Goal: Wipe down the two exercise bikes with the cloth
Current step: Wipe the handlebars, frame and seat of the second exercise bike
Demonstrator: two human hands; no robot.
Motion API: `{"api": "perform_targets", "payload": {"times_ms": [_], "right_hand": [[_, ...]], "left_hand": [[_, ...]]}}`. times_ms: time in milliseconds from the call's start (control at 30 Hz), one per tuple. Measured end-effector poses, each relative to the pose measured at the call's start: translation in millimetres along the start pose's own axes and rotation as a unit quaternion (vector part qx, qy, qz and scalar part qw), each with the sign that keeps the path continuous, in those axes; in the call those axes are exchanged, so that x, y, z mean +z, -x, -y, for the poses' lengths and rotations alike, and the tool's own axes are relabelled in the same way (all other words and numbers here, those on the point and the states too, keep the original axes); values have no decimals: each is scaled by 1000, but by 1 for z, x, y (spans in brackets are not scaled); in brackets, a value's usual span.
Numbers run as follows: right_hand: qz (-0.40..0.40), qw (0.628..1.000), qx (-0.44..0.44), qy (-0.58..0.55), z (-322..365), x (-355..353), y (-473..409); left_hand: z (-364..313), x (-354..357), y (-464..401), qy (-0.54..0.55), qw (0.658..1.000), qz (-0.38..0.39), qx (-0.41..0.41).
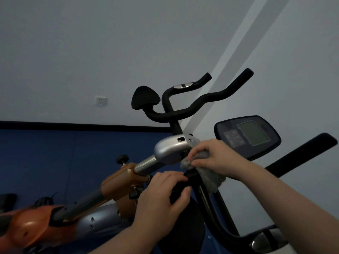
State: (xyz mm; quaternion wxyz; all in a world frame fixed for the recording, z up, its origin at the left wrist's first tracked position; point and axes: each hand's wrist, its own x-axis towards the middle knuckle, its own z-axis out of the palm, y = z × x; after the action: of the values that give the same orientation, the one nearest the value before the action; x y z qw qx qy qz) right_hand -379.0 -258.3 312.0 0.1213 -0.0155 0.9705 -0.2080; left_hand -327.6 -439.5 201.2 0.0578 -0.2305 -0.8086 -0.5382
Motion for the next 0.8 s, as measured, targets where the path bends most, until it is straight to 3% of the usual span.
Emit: {"api": "perform_targets", "payload": {"times_ms": [133,200,267,333,467,633,800], "right_hand": [[-108,990,-44,77,10,17,-12],[-59,993,-33,97,3,7,-4],[41,997,-8,62,-3,-8,3],[68,996,-7,55,0,-12,1],[-71,988,-14,133,7,8,-9],[12,992,-6,124,-7,5,5],[-108,991,-32,77,2,18,-9]], "left_hand": [[0,1,-1,1,1000,-2,-10],[0,1,0,1,1000,0,-9],[1,1,0,3,1000,3,-8],[0,1,1,2,1000,1,-10],[0,1,0,7,1000,-4,-13],[-1,0,0,1,1000,7,-5],[0,0,-2,13,1000,-1,-5]]}}
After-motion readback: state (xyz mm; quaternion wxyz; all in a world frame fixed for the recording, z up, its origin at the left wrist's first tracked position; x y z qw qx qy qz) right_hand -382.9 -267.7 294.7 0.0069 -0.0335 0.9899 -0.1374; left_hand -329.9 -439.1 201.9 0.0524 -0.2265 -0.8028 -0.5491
